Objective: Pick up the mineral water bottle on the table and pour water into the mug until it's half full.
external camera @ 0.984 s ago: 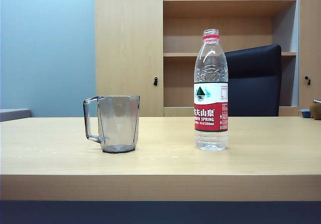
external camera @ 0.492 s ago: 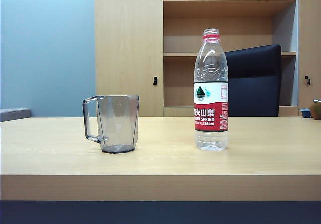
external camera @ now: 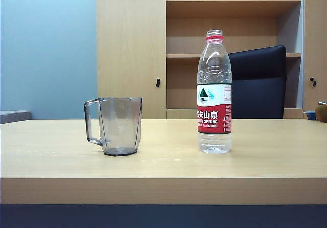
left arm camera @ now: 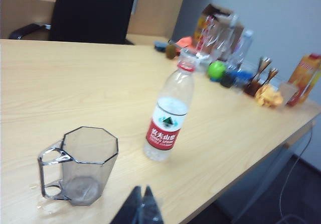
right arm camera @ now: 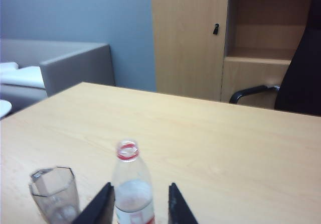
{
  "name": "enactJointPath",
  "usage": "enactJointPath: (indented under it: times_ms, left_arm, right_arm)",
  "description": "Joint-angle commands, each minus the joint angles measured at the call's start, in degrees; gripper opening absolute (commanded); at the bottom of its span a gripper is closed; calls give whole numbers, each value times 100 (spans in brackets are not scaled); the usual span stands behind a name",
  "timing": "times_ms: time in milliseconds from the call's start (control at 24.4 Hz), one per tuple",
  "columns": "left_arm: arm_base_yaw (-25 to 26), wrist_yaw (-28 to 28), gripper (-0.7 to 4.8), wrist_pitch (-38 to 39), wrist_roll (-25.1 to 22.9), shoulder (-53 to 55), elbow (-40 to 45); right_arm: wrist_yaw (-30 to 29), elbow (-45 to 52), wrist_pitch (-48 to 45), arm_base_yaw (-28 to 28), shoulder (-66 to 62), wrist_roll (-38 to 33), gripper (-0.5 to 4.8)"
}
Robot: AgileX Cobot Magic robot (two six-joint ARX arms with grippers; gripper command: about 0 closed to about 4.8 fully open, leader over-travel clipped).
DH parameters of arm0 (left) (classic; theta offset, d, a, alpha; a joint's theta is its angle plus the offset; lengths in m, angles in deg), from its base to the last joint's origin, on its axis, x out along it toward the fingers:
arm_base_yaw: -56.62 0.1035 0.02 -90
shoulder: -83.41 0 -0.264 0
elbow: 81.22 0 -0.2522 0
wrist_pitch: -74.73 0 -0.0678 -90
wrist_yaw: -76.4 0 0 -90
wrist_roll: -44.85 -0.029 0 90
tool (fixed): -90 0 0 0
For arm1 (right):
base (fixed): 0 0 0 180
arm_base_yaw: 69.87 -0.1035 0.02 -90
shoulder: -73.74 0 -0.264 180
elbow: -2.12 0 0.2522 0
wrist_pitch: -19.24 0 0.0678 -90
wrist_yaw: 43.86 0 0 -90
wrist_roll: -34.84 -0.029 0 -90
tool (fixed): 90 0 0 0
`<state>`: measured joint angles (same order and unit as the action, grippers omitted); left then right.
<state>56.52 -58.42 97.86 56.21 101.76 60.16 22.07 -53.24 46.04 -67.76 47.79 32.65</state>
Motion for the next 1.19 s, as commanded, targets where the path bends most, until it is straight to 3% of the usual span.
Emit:
enactJointPath:
  times_ms: [41, 205, 287, 533, 574, 697, 779, 984, 1189]
  left_arm:
    - [-2, -42, -6, 94, -420, 466, -273]
    - [-2, -44, -6, 96, -378, 717, -323]
    - [-2, -39, -6, 319, -387, 756, -323]
    - [0, -24, -6, 402, -391, 756, -323]
    - [0, -22, -6, 413, -398, 756, -323]
    - [2, -24, -6, 450, -404, 754, -323]
    - [-7, -42, -6, 623, -404, 750, -323]
    - [-2, -31, -6, 944, -417, 745, -323]
    - [-2, -24, -6, 944, -540, 743, -326]
  right_arm:
    - [17, 162, -179, -214, -527, 37, 149]
    - [715, 940, -1567, -791, -933, -271, 149]
    - [1611, 2011, -3327, -1497, -1252, -468, 151]
    - [2562, 3040, -5276, -2446, -2518, -232, 293]
    - [2640, 3084, -5759, -2586, -3213, -199, 355]
    - [2715, 3058, -6861, -2608, -4363, -201, 407]
    - [2706, 2966, -8148, -2608, -5512, -201, 479]
    - [2688, 2420, -9191, -2608, -7093, -203, 479]
    - [2527, 1764, -9315, -2610, -7794, -205, 479]
